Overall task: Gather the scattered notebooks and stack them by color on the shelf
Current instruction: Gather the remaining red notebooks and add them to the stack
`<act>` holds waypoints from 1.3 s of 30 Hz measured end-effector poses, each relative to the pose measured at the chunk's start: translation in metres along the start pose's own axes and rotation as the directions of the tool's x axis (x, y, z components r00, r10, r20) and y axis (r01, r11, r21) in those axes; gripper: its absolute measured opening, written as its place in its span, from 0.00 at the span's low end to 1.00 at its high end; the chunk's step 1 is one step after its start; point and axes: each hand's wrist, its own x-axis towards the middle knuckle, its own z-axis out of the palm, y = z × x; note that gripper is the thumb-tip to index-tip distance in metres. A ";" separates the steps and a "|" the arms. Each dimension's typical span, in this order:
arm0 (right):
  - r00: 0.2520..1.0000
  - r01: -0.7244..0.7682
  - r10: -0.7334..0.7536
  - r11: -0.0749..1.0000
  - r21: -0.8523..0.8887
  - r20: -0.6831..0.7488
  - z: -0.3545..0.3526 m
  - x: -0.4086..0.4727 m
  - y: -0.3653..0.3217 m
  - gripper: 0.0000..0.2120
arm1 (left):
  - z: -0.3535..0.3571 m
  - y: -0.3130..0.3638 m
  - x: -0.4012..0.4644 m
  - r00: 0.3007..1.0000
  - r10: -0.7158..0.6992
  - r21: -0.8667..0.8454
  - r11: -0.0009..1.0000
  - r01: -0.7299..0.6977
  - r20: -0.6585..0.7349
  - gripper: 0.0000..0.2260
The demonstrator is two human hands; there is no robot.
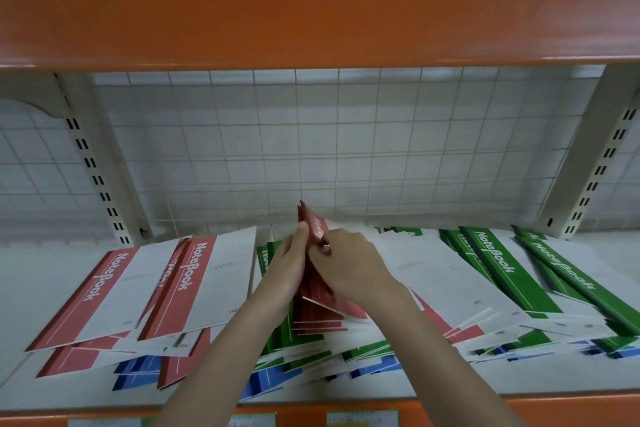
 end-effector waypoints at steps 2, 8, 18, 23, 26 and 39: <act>1.000 0.002 -0.002 1.000 -0.002 0.026 0.000 0.000 0.002 0.18 | -0.002 -0.001 0.000 1.000 -0.019 0.009 1.000 0.019 0.023 0.14; 0.988 0.101 -0.103 0.995 0.023 0.115 -0.003 -0.004 0.017 0.14 | -0.008 -0.003 -0.001 0.999 -0.036 -0.034 0.999 0.036 0.003 0.11; 0.993 -0.082 0.095 0.984 0.155 -0.076 -0.020 -0.004 0.046 0.24 | -0.019 -0.004 0.000 0.997 0.075 -0.131 0.988 -0.077 -0.022 0.10; 0.981 -0.166 0.192 0.737 0.655 0.033 -0.031 -0.003 0.052 0.11 | -0.015 0.012 -0.006 0.961 0.277 -0.104 0.955 -0.278 -0.028 0.18; 0.981 0.097 0.066 0.640 0.762 -0.180 -0.022 -0.004 0.048 0.09 | -0.009 0.021 -0.008 0.922 0.387 -0.070 0.919 -0.387 -0.022 0.11; 0.958 0.173 0.060 0.659 0.732 -0.280 -0.001 -0.007 0.054 0.17 | 0.002 -0.010 -0.009 0.926 0.349 -0.056 0.932 -0.359 -0.143 0.16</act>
